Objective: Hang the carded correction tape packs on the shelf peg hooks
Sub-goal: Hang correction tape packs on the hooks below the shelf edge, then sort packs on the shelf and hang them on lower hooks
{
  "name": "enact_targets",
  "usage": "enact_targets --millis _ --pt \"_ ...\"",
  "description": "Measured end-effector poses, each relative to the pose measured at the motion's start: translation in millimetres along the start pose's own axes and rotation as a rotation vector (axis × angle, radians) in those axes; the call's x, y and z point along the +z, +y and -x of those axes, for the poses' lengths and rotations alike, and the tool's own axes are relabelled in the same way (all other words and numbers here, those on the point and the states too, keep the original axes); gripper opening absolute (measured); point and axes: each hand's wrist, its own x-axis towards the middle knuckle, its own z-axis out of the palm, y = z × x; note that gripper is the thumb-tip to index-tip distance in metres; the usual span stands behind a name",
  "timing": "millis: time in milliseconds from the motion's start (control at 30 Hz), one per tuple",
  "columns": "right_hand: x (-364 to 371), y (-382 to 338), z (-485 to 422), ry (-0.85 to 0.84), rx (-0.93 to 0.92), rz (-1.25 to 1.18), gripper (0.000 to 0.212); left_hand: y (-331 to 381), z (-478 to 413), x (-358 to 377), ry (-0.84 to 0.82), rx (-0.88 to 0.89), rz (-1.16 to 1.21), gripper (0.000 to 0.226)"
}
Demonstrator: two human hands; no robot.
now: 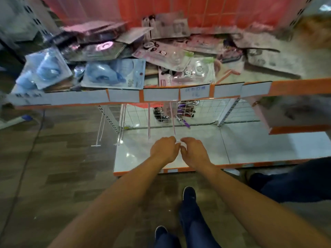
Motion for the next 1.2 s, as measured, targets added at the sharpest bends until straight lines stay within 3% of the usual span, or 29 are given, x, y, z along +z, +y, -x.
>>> enact_targets --millis 400,633,800,1200 --pt "-127 -29 29 0.346 -0.116 -0.166 0.028 71 28 -94 0.268 0.228 0.055 0.029" --pt "-189 -6 -1 0.492 -0.131 -0.285 0.030 132 8 -146 0.392 0.343 0.108 0.028" --pt "-237 28 -33 0.556 -0.102 -0.214 0.036 182 -25 -159 0.365 0.391 0.137 0.032" --pt "-278 104 -96 0.456 -0.032 0.178 0.037 241 -88 -152 0.231 0.310 -0.023 0.031"
